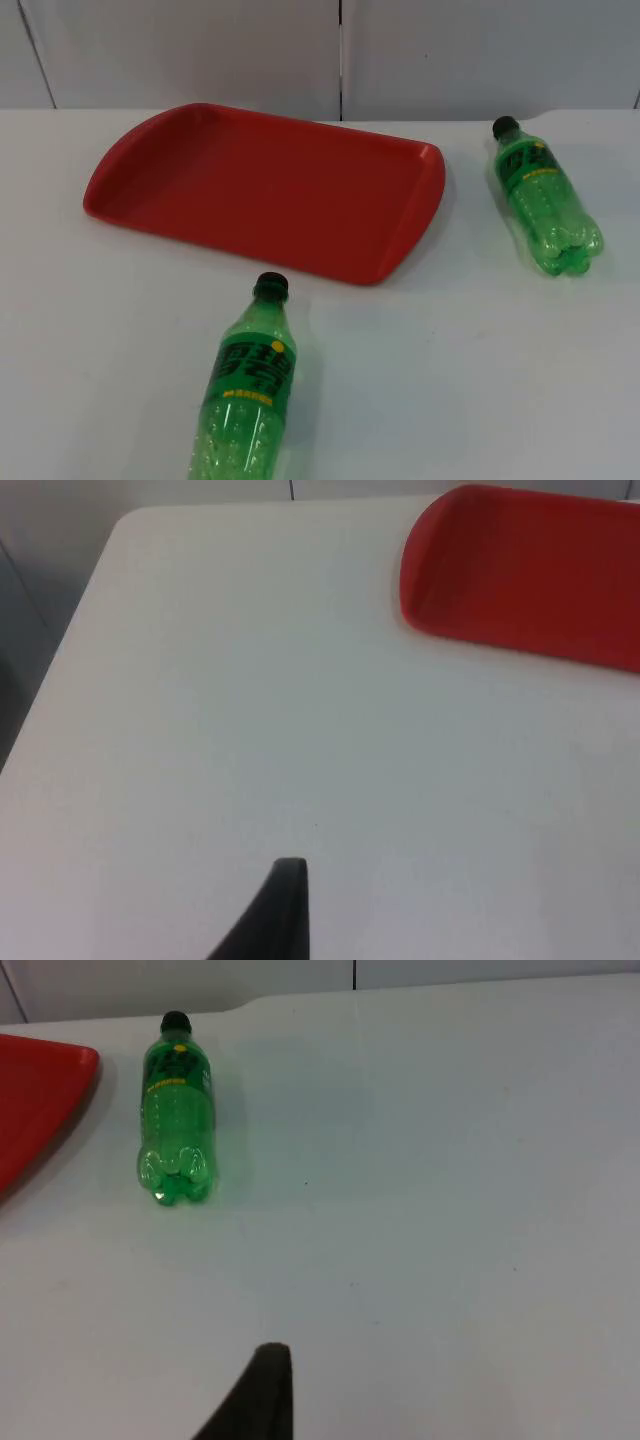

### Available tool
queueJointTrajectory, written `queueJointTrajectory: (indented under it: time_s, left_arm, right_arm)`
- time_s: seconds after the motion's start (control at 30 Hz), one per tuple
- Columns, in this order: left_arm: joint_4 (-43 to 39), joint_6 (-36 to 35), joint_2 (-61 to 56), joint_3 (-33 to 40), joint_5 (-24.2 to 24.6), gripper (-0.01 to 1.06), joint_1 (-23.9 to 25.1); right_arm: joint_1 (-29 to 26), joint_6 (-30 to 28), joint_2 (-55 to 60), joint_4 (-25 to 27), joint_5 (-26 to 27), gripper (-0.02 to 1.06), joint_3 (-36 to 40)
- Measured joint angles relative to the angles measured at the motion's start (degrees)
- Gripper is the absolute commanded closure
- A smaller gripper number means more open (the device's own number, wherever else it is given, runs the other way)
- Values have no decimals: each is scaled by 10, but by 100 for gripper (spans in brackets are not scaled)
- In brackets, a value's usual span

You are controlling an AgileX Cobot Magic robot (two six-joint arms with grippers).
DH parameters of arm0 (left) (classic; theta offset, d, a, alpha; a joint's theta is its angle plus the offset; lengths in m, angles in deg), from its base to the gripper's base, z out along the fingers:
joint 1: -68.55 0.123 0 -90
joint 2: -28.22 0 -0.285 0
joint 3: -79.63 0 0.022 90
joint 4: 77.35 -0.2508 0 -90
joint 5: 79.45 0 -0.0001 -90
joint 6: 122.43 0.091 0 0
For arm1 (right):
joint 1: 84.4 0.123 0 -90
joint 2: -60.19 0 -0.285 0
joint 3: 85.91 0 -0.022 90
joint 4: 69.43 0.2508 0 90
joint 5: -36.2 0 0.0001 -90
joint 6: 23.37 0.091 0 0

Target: Place the bottle upright on the tray.

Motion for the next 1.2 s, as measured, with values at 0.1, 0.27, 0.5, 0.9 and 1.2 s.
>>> queueJointTrajectory:
  time_s: [0.1, 0.27, 0.5, 0.9, 1.2]
  left_arm:
    - [1, 0, -1, -8, 10, 0, 0]
    - [17, 0, 36, -39, 23, 0, 0]
    - [41, 0, 120, -75, 20, 0, 0]
    - [43, 4, 217, -111, 5, 0, 0]
    - [43, 14, 285, -113, -14, 0, 0]
  right_arm:
    - [0, 0, 0, 0, 0, 0, 0]
    - [0, 0, 0, 0, 0, 0, 0]
    - [0, 0, 0, 0, 0, 0, 0]
    - [0, 0, 0, 0, 0, 0, 0]
    - [0, 0, 0, 0, 0, 0, 0]
